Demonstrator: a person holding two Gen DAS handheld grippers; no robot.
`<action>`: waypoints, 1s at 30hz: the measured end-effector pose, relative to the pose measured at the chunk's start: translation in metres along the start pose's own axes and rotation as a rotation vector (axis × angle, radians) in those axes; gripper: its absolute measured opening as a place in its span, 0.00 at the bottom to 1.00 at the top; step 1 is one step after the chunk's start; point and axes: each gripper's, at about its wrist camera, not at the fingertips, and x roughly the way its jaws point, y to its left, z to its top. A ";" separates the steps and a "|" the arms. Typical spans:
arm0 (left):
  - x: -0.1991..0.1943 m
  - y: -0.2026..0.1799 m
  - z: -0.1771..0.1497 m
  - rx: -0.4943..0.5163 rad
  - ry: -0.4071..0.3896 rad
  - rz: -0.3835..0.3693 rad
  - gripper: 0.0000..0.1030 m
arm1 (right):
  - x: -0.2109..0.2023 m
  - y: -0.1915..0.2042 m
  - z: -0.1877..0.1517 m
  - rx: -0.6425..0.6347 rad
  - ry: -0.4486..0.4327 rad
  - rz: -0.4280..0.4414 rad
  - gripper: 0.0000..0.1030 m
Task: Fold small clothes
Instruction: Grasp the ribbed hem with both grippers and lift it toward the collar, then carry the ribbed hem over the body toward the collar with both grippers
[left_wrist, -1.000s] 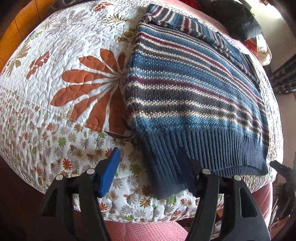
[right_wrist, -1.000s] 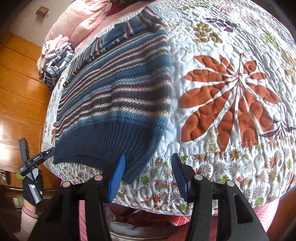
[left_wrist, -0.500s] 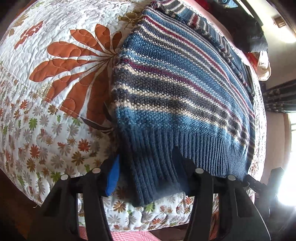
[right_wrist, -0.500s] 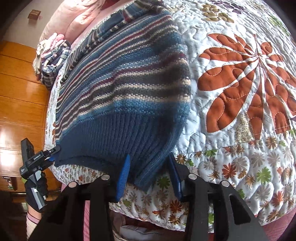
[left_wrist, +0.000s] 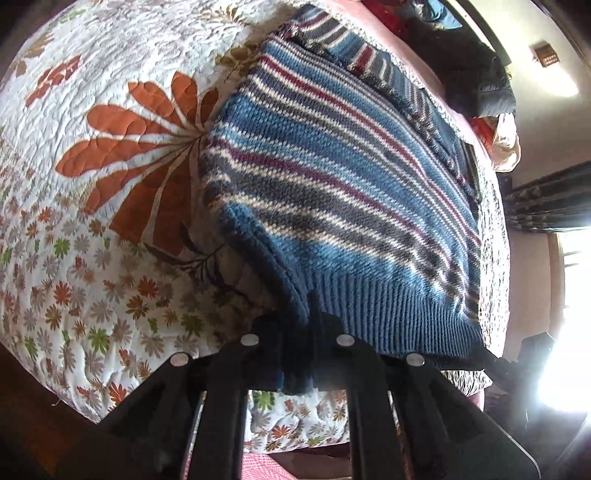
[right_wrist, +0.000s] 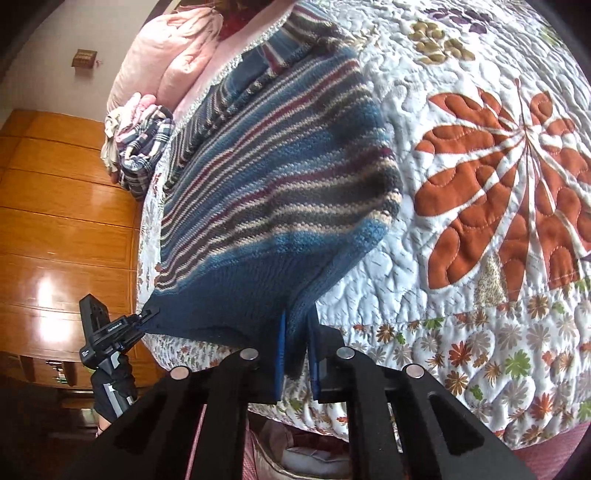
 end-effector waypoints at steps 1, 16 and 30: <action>-0.005 -0.003 0.004 0.002 -0.014 -0.013 0.08 | -0.003 0.003 0.004 -0.003 -0.007 0.006 0.10; 0.014 -0.020 0.096 -0.033 -0.086 -0.063 0.08 | 0.008 0.008 0.109 0.060 -0.027 0.048 0.10; 0.063 -0.007 0.139 -0.073 -0.019 -0.086 0.15 | 0.057 -0.015 0.163 0.126 0.042 0.028 0.11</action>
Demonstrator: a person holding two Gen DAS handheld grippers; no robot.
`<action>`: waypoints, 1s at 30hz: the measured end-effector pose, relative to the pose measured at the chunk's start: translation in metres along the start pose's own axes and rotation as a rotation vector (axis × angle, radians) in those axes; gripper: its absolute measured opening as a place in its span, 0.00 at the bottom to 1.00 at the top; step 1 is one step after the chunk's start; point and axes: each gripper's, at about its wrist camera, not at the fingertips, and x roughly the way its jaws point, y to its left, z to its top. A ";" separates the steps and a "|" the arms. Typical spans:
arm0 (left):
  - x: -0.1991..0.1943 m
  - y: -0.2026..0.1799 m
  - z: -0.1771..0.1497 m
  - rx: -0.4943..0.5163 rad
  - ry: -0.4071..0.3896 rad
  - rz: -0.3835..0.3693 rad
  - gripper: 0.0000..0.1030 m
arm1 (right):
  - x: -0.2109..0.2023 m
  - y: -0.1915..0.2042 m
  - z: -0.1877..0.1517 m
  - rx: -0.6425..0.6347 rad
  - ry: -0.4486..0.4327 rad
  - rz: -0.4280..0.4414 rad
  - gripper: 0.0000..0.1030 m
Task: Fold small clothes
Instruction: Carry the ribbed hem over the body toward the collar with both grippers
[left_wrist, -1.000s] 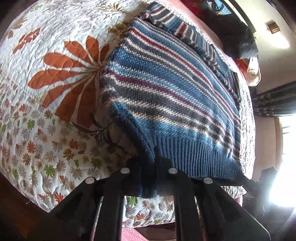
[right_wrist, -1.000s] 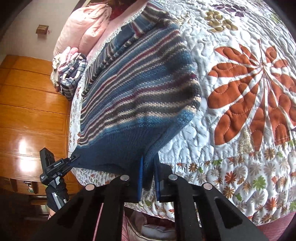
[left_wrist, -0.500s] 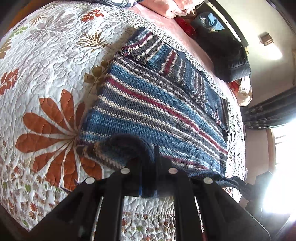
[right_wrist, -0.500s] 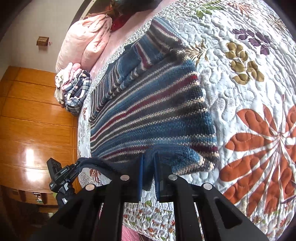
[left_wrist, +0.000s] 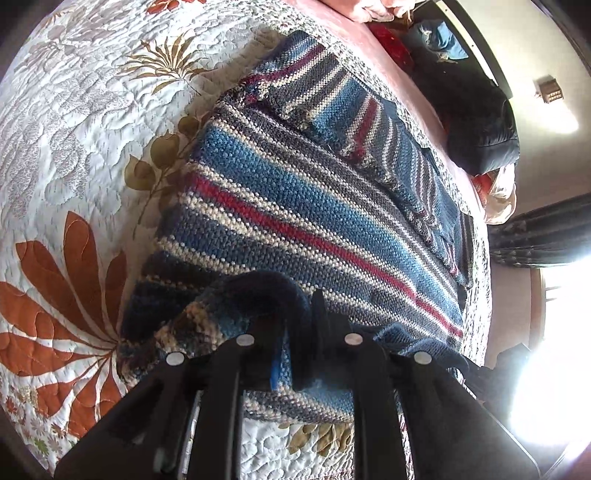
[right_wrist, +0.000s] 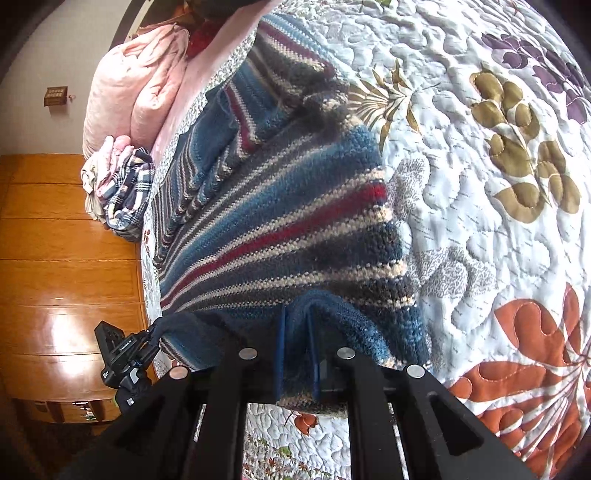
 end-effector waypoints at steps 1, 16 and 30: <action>-0.001 0.001 0.002 -0.004 0.005 -0.016 0.15 | 0.001 -0.001 0.001 0.000 0.003 0.002 0.12; -0.070 -0.011 0.019 0.189 -0.122 -0.010 0.48 | -0.045 0.031 0.009 -0.302 -0.068 -0.102 0.49; 0.026 -0.042 0.007 0.593 0.069 0.250 0.59 | 0.035 0.070 0.007 -0.664 0.088 -0.344 0.59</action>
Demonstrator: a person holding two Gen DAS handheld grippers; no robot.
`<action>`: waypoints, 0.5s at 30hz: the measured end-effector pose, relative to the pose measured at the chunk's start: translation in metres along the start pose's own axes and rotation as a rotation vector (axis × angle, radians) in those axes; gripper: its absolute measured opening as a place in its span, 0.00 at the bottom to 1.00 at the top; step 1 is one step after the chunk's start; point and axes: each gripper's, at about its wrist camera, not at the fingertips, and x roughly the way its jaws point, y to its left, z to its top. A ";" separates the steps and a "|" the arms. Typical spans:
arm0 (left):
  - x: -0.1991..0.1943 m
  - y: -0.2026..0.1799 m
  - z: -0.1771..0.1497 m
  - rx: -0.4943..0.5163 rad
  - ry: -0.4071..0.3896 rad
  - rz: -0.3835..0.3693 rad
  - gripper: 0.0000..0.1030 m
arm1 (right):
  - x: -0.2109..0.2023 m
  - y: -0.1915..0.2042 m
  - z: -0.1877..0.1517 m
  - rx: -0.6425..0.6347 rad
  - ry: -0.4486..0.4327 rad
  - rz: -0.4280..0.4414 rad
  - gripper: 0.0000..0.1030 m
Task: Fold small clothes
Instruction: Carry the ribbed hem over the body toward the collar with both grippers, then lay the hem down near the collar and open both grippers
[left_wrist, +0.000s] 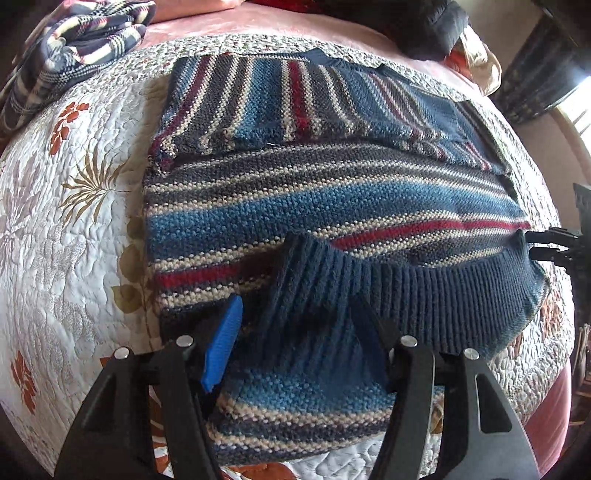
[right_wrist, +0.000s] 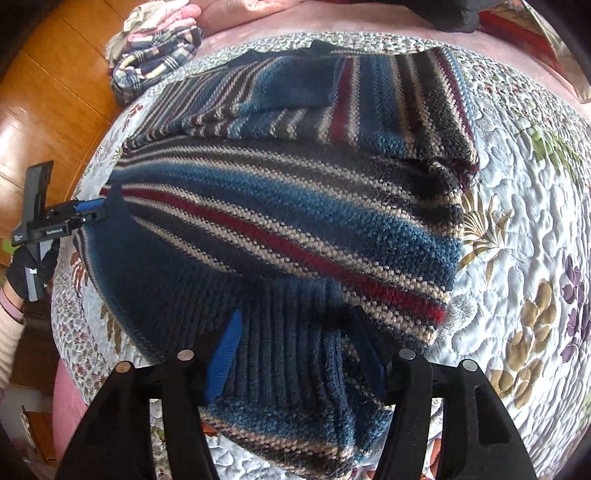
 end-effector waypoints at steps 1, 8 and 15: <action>0.003 0.001 0.000 0.004 0.003 0.001 0.60 | 0.002 -0.002 0.000 0.002 0.004 0.003 0.59; 0.007 -0.001 -0.001 0.024 0.004 0.003 0.60 | 0.013 -0.004 0.000 -0.006 0.011 0.006 0.52; 0.004 -0.018 -0.009 0.057 -0.001 0.044 0.29 | 0.005 0.007 -0.010 -0.039 -0.014 0.049 0.13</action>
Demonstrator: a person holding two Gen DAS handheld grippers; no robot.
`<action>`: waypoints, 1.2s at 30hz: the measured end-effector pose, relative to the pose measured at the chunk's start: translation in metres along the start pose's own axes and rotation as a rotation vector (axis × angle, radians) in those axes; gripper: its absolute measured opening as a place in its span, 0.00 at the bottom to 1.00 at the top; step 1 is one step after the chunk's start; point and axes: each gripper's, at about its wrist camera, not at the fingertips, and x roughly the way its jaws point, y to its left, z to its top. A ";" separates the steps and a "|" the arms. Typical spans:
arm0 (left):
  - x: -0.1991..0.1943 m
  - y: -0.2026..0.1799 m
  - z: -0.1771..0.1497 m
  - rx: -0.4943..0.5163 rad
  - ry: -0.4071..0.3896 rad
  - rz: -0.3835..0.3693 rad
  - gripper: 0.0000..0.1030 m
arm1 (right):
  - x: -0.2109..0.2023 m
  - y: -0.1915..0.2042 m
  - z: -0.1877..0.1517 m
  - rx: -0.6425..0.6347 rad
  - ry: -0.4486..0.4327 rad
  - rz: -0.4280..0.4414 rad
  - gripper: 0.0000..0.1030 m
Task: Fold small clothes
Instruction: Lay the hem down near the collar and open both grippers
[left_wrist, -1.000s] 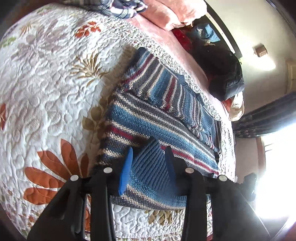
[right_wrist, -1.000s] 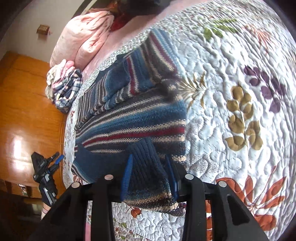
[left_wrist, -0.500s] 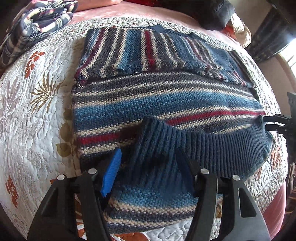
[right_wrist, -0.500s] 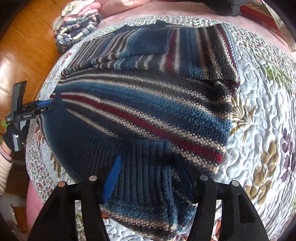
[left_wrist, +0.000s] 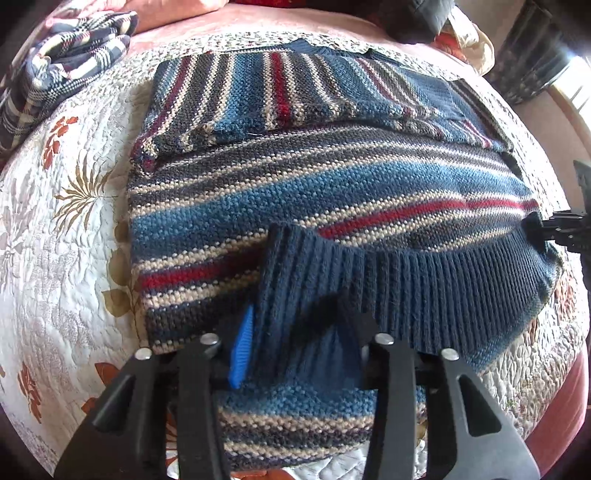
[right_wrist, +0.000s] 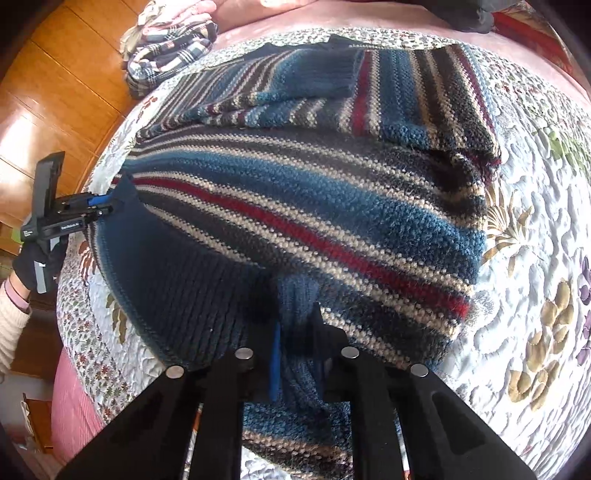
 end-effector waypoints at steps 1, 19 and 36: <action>-0.002 -0.001 -0.002 -0.001 -0.006 0.000 0.21 | -0.003 0.002 -0.002 -0.007 -0.010 -0.004 0.13; -0.109 -0.009 0.013 -0.086 -0.367 -0.011 0.07 | -0.112 0.021 0.012 0.042 -0.269 0.072 0.12; -0.106 0.012 0.168 -0.106 -0.536 0.098 0.07 | -0.134 -0.015 0.173 0.080 -0.400 -0.080 0.12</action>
